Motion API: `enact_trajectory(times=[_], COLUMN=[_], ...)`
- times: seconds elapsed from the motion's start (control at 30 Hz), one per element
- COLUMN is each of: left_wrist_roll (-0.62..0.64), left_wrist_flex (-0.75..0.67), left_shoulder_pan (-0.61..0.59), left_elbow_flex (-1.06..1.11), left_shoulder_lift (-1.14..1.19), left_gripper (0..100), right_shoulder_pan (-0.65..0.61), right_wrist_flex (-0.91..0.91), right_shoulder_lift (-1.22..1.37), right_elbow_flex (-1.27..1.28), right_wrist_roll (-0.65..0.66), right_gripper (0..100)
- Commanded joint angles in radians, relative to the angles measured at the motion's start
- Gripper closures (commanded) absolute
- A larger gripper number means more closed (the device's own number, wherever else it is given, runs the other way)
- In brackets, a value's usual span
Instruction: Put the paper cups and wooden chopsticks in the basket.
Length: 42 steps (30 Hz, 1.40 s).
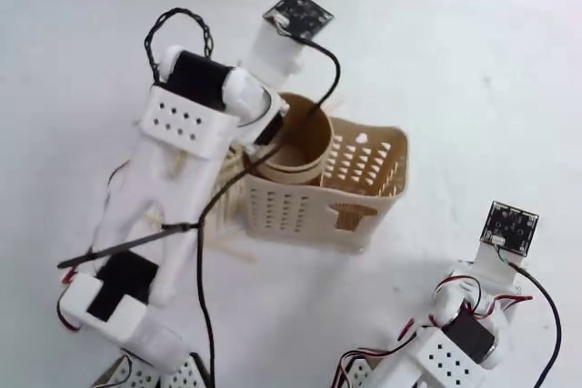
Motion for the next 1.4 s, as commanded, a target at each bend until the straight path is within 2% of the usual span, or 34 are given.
enact_trajectory(times=[0.0, 0.4, 1.03, 1.17, 1.37], left_wrist_roll=[0.009, -0.080, -0.348, -0.397, -0.417], left_wrist_flex=[0.017, 0.035, 0.037, 0.037, 0.040], left_shoulder_pan=[-0.085, -0.318, -0.961, -1.066, -1.148], left_elbow_flex=[-0.150, -0.224, -0.250, -0.250, -0.245], left_shoulder_lift=[-0.008, -0.012, -0.002, -0.002, -0.004], left_gripper=[98, 98, 98, 98, 98], right_shoulder_pan=[0.004, 0.004, 0.004, 0.004, 0.004], right_wrist_flex=[-0.013, -0.013, -0.015, -0.015, -0.015], right_shoulder_lift=[-0.004, -0.004, -0.004, -0.004, -0.004], right_elbow_flex=[0.006, 0.006, 0.006, 0.006, 0.006], right_wrist_roll=[-0.008, -0.008, -0.008, -0.008, -0.008], right_gripper=[95.4, 95.4, 95.4, 95.4, 95.4])
